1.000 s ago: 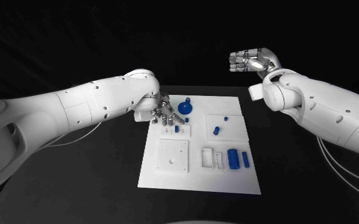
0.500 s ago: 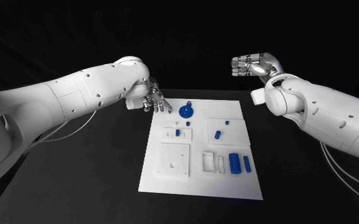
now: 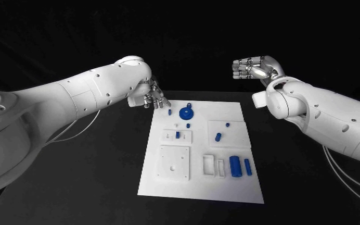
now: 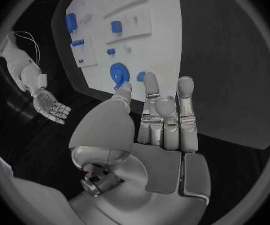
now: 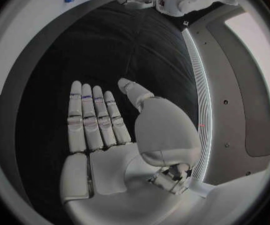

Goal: Assemble the parts on the task board

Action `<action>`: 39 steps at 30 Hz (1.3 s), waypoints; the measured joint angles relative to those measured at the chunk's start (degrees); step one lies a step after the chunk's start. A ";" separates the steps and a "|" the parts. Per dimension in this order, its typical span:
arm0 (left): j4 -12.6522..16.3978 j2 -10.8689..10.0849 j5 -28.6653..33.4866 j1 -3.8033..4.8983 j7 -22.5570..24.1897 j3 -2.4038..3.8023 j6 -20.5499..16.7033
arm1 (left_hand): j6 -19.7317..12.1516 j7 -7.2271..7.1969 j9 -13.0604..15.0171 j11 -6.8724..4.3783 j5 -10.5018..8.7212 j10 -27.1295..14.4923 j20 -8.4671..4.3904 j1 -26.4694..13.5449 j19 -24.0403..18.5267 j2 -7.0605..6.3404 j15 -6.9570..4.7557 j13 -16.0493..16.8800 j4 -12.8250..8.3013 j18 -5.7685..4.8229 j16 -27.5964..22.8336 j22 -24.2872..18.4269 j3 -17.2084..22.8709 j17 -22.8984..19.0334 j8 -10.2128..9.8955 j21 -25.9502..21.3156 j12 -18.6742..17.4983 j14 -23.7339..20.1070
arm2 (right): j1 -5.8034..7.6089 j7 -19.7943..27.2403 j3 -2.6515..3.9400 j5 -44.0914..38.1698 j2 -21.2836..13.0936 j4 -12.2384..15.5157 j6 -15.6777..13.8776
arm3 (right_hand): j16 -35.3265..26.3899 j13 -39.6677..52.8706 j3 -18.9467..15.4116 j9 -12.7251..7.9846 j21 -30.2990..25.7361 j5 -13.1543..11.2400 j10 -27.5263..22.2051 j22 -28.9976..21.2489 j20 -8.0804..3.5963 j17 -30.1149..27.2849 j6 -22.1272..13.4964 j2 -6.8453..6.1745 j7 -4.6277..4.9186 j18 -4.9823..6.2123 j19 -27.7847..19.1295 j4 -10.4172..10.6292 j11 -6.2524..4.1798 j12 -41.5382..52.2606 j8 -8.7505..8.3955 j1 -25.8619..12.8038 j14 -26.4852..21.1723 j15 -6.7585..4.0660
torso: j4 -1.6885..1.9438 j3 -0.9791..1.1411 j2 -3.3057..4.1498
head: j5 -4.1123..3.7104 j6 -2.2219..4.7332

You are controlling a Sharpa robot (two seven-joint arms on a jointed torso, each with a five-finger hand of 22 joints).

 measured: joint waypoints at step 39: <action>-6.64 2.57 2.34 -2.02 4.51 -0.06 0.91 | 0.33 -0.30 8.64 0.07 -5.48 0.08 -0.01 -2.06 -0.01 -2.40 0.04 0.72 4.84 0.01 1.13 0.02 2.53 0.82 0.00 0.78 0.41 -0.04 | 0.03 -0.12 0.02 0.00 0.04 0.53 -0.02 | 0.00 0.00 0.00 0.00 0.00 0.00 -0.08 0.00 0.00 0.00 0.01 0.00 0.00 0.00 0.00 0.00 0.08 0.00 0.00 0.00 0.01 -0.01 | -0.52 -0.20 0.94 | -0.26 0.15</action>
